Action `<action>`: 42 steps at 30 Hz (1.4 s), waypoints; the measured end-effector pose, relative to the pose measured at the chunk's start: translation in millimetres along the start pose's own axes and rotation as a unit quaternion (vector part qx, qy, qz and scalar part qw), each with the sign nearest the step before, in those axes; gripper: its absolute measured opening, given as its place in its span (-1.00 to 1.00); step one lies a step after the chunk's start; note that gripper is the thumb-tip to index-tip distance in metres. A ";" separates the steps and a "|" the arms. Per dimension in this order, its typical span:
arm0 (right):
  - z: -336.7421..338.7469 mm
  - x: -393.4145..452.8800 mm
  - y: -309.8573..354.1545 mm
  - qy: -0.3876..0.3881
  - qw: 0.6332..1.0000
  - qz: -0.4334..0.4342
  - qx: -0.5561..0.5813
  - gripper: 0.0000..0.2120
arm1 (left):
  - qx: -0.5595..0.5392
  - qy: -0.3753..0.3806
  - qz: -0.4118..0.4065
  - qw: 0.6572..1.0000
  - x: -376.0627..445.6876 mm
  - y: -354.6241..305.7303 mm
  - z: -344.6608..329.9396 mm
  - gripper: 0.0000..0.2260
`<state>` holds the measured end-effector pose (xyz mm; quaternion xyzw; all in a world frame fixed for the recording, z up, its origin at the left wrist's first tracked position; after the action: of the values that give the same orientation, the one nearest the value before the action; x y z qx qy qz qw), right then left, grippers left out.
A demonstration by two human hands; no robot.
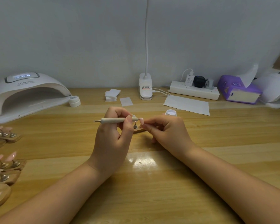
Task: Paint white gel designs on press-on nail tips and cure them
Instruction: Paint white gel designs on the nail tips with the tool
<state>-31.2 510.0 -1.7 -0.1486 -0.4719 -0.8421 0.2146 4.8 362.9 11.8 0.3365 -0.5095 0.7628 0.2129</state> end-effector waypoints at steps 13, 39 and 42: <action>-0.6 0.2 0.0 0.008 1.000 -0.002 -0.009 -0.86 | -0.001 0.006 0.005 1.000 0.2 2.2 -0.6 -0.88; 0.0 -0.6 0.9 0.001 1.000 -0.005 0.001 -0.86 | -0.039 -0.040 -0.008 0.998 0.9 -5.4 6.0 -0.94; 0.2 -0.8 1.3 0.000 1.000 -0.003 0.004 -0.87 | -0.034 -0.020 0.005 0.999 0.6 -1.9 2.5 -0.97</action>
<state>-29.8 509.8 -1.0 -0.1464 -0.4760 -0.8407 0.2127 6.4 361.2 14.0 0.3417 -0.5415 0.7389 0.2099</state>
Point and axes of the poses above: each hand's wrist, its own x-axis towards the middle knuckle, its own z-axis out of the back of the hand, y = z × x, the point moved 6 cm from there along x, towards the middle knuckle, and after that the axes turned 2 degrees about -z, right-handed, at the moved point
